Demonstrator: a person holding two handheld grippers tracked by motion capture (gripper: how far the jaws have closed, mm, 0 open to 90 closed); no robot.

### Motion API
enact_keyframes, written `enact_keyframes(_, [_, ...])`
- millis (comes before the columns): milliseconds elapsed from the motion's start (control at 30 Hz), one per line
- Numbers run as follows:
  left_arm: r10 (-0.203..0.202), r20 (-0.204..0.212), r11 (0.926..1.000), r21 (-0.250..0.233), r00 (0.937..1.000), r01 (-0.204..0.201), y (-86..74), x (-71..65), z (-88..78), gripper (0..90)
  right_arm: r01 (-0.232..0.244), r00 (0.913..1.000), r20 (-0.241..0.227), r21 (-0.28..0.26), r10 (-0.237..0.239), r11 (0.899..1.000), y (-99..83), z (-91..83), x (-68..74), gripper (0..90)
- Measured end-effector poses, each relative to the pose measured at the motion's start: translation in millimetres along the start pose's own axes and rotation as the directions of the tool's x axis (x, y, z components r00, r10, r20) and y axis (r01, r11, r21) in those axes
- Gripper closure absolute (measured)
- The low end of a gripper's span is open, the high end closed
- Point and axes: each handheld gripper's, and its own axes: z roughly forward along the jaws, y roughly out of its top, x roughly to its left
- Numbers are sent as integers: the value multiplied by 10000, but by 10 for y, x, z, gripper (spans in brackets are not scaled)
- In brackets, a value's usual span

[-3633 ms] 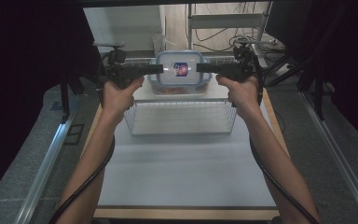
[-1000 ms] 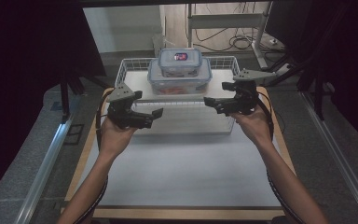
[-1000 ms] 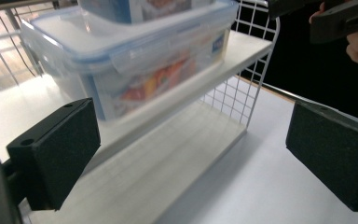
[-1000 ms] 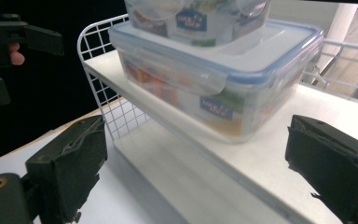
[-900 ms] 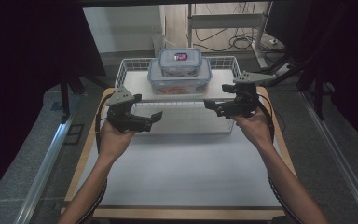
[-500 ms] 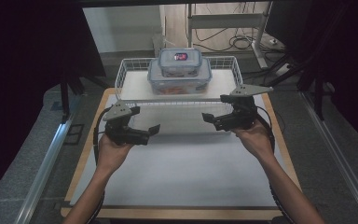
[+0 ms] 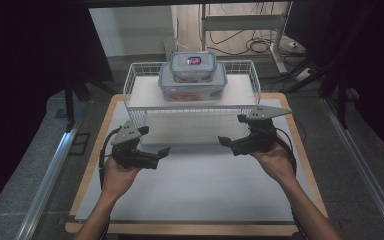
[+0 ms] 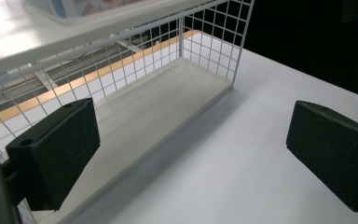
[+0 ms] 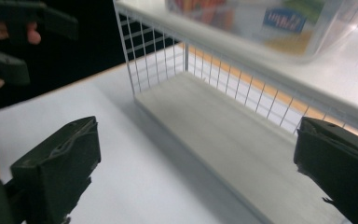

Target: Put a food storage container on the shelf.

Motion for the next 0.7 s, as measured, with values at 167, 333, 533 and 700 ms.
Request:
enact_keyframes(167, [-22, -27, 10000, 91, 10000, 22, -97, -49, -13, 23, 218, 9993, 301, 132, -222, 9997, -129, -21, 74, 0])
enact_keyframes(333, [129, -75, 9996, 246, 9999, -127, -193, -94, -7, 22, 109, 9998, 182, 148, -112, 9998, -241, -39, 123, 0])
enact_keyframes(533, [198, -133, 9989, 419, 9997, -192, -320, -130, -6, 23, -7, 10000, 44, 243, 6, 9997, -379, -67, 154, 0])
enact_keyframes(700, [172, -147, 9986, 512, 9997, -165, -409, -151, -18, 23, 41, 10000, 68, 268, -43, 9996, -478, -89, 161, 0])
